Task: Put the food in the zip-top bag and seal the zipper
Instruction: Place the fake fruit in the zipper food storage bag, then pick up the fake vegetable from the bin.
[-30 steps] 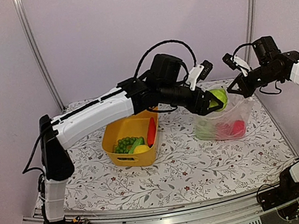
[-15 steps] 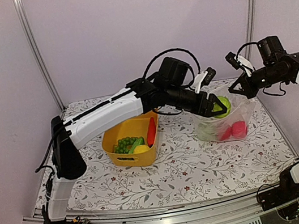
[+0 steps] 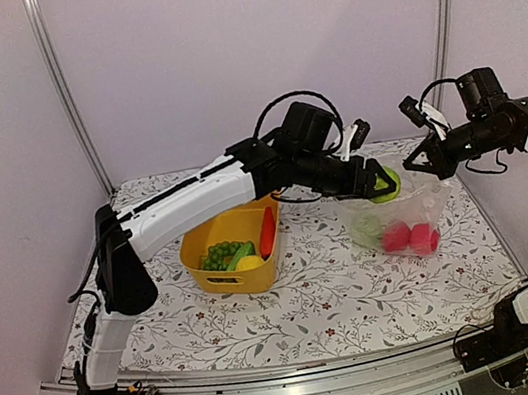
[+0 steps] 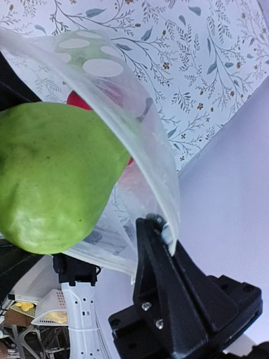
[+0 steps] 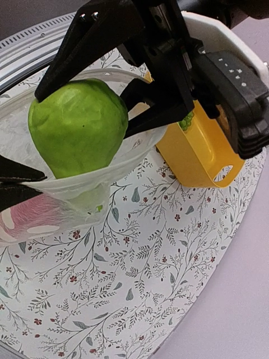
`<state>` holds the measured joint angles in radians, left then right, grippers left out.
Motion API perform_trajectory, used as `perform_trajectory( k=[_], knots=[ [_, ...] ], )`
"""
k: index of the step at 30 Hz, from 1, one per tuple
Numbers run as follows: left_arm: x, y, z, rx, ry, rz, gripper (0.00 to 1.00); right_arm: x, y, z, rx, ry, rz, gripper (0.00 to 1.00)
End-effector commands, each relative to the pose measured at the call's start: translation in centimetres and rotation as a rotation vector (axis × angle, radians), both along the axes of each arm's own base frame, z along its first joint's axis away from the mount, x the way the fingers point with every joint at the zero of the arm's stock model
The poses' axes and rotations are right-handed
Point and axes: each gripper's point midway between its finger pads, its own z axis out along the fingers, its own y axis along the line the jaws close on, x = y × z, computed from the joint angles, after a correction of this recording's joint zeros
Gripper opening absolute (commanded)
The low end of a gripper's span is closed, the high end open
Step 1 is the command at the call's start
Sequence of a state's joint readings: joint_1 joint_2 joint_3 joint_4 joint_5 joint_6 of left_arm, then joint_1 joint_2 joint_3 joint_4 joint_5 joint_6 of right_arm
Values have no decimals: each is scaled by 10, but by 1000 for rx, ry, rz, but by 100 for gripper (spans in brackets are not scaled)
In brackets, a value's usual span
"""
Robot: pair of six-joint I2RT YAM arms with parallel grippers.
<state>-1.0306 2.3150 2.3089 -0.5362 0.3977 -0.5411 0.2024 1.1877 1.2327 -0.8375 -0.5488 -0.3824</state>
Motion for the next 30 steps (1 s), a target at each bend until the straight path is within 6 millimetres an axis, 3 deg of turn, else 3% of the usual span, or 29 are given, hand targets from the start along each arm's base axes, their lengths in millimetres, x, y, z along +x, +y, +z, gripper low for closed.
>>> perform_trajectory(
  k=[1,8,12,17,19,21,22,25,30],
  knots=[
    [24,-3,-12,7,13,89,69,-7,2,3,24,1,15,0],
    [6,1,51,-51,-226,49,89,1,1,-2,19,24,-8,0],
    [5,9,79,-72,-313,65,93,4,1,-2,14,29,-13,0],
    [-2,43,123,-82,-472,91,92,12,-4,-2,-12,12,-42,0],
    [-1,69,126,-44,-533,137,93,18,-8,-2,-21,7,-62,0],
    [5,98,108,52,-583,201,95,23,-11,0,-22,0,-74,0],
    [7,116,108,86,-610,244,98,25,-12,1,-21,-6,-78,0],
    [27,167,78,247,-645,395,100,30,-12,11,-15,-33,-85,0],
    [55,234,17,359,-491,552,98,42,-13,21,-15,-64,-97,0]
  ],
)
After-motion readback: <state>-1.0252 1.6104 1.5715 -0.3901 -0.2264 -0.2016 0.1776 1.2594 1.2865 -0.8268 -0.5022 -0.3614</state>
